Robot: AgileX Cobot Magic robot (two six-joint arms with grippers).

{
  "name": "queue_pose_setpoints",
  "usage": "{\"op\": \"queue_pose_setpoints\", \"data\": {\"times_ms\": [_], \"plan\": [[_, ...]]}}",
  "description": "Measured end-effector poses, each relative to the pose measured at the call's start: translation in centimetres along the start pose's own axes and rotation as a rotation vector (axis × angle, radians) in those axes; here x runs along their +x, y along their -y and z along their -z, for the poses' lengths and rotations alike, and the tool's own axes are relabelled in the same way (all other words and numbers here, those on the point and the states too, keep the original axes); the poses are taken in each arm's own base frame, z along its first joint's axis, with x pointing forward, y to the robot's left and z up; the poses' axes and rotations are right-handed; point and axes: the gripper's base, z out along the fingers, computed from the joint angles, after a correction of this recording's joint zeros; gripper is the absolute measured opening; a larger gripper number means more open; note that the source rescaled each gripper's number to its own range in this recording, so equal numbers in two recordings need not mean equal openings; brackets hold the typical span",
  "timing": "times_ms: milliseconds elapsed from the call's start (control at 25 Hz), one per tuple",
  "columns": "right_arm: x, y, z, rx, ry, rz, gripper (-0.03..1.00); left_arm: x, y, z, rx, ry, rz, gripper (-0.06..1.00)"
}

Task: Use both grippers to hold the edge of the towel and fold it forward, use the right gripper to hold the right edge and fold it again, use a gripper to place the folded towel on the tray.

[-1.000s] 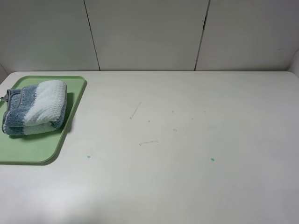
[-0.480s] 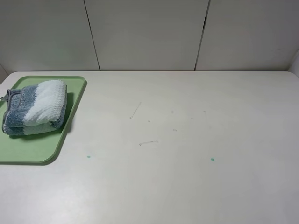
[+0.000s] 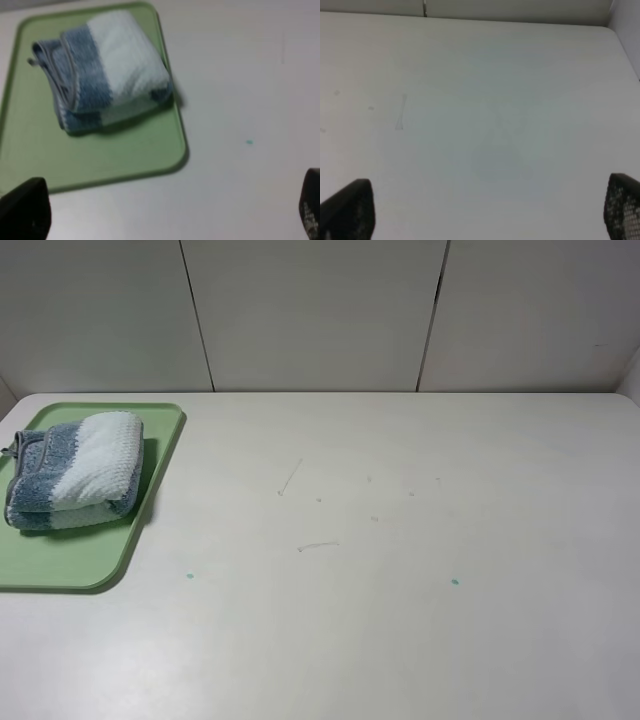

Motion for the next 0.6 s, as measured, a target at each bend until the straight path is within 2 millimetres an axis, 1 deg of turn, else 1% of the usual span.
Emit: {"op": "queue_pose_setpoints", "data": {"times_ms": [120, 600], "plan": [[0.00, 0.00, 0.00, 0.000, 0.000, 0.000, 1.00, 0.05, -0.03, -0.37, 0.009, 0.010, -0.006, 1.00], [0.00, 0.00, 0.00, 0.000, 0.000, 0.000, 1.00, 0.05, -0.03, -0.40, 0.009, 0.012, -0.006, 1.00]]}}
